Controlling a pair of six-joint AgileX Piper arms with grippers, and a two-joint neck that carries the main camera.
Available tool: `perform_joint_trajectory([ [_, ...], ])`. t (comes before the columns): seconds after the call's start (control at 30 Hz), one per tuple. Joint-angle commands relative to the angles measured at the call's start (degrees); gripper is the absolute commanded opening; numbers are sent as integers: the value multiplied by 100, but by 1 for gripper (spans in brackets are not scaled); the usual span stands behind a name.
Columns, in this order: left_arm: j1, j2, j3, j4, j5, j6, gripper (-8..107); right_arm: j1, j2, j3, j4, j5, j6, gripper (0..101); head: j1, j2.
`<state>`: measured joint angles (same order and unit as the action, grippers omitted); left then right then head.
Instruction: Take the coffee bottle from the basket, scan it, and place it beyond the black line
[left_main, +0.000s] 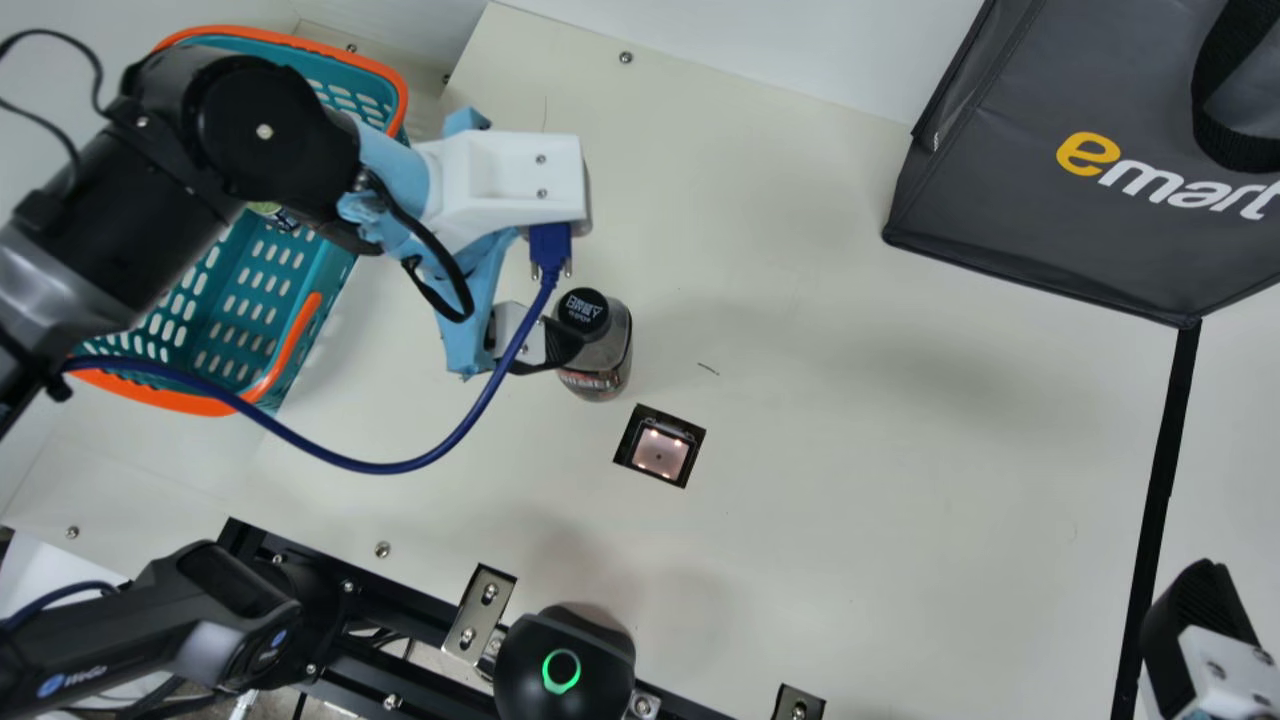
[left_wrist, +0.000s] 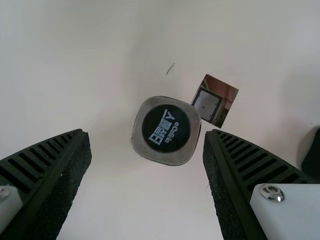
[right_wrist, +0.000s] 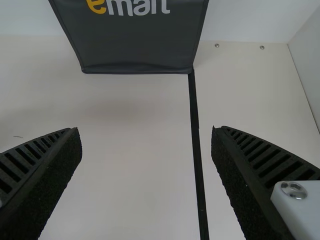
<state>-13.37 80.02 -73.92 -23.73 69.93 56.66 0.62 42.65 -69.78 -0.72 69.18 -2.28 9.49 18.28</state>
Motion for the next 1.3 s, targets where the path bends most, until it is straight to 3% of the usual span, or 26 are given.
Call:
perform_joint_trajectory([
  [0.0,22,-74,-6,73,-3,-297,90,0,0,0,0,0,0,91,-157,14],
  [0.73,-140,-1179,180,964,-3,-2666,90,0,0,0,0,0,0,91,-157,14],
  [1.27,689,-1654,363,1110,-3,-2993,90,0,0,0,0,0,0,91,-157,14],
])
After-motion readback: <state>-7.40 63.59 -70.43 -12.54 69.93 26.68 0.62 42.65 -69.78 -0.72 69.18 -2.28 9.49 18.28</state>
